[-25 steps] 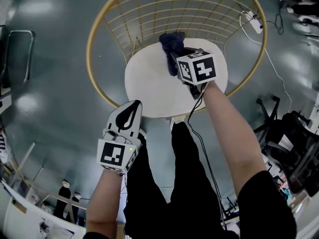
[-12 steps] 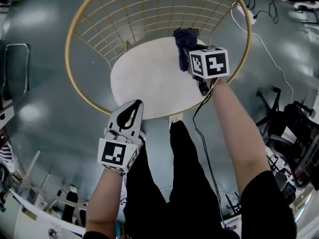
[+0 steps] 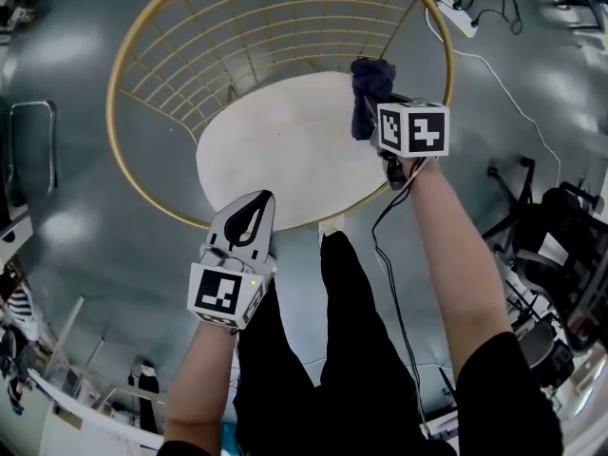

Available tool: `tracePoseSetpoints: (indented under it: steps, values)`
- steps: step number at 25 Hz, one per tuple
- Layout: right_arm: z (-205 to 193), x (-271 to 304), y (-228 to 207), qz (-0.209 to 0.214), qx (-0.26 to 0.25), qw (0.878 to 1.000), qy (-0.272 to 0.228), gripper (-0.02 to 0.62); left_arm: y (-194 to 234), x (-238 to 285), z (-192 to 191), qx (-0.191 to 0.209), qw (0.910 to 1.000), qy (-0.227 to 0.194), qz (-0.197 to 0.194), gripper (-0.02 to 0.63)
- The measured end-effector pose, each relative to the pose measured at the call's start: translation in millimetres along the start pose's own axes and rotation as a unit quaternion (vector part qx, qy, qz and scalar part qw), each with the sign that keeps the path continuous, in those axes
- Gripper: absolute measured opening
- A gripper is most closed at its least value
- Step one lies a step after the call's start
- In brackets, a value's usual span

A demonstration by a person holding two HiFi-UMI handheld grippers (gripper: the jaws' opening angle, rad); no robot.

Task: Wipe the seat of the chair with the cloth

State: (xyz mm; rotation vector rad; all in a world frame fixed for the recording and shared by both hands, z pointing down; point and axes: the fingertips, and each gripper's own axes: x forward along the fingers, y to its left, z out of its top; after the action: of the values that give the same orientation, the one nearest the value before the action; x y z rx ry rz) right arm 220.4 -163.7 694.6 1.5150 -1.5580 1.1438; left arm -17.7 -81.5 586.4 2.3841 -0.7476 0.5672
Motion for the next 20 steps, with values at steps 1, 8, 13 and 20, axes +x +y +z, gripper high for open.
tracePoseSetpoints:
  steps: [1,8,13,20]
  values:
    - [-1.3,-2.0,-3.3,-0.003,0.004,1.000,-0.001,0.080,-1.4,0.9,1.2,0.001,1.0000,0.001,-0.001,0.020]
    - [-12.3,-11.6,-18.8,-0.003,0.022,1.000,-0.001,0.080,-11.6,4.8,7.4,0.003,1.0000,0.004,0.002,0.020]
    - [-11.3,-15.0,-19.5,-0.004,0.012,1.000,-0.007,0.080,-16.5,6.7,12.7,0.005,1.0000,0.004,0.004,0.020]
    - [-12.8,-33.8,1.1,0.045,-0.040,0.997,-0.057,0.080,-28.9,7.6,28.0,0.014,0.9999,-0.008,0.004,0.020]
